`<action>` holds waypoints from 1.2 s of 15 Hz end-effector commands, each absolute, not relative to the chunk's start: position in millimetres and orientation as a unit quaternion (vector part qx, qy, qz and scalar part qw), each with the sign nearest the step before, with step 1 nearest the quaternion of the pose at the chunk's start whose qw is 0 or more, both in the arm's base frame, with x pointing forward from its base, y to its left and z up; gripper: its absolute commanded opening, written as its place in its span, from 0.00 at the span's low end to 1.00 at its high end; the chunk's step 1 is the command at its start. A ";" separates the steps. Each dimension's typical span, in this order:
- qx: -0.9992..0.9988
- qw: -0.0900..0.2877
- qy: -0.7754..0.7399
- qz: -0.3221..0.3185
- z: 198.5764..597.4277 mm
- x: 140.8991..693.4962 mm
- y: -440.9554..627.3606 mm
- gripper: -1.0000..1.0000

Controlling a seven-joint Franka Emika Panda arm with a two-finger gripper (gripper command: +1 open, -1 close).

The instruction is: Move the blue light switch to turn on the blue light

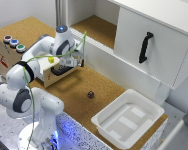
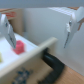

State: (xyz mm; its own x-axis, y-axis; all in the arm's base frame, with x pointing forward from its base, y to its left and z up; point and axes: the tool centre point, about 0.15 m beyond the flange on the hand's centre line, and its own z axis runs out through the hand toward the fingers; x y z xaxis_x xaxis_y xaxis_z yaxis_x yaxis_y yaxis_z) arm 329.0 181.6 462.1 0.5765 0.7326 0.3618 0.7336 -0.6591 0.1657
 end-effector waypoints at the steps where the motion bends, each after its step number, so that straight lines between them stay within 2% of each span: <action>1: -0.811 -0.016 -0.585 -0.011 489.0 361.4 346.7 1.00; 3: -0.776 -0.015 -0.630 0.028 482.2 330.1 390.4 1.00; 6: -0.754 -0.020 -0.654 0.051 489.8 289.8 414.1 1.00; 10: -0.745 -0.025 -0.666 0.039 510.6 256.5 427.0 1.00; 13: -0.736 -0.006 -0.676 0.028 514.2 228.9 451.2 1.00; 14: -0.734 -0.011 -0.678 0.019 512.1 217.4 465.3 1.00; 15: -0.739 0.002 -0.674 0.004 509.8 209.7 475.0 1.00; 16: -0.740 -0.014 -0.672 -0.007 507.9 202.4 486.5 1.00; 17: -0.746 0.013 -0.666 -0.013 505.4 201.8 492.6 1.00; 18: -0.745 0.022 -0.666 -0.018 504.9 199.6 499.7 1.00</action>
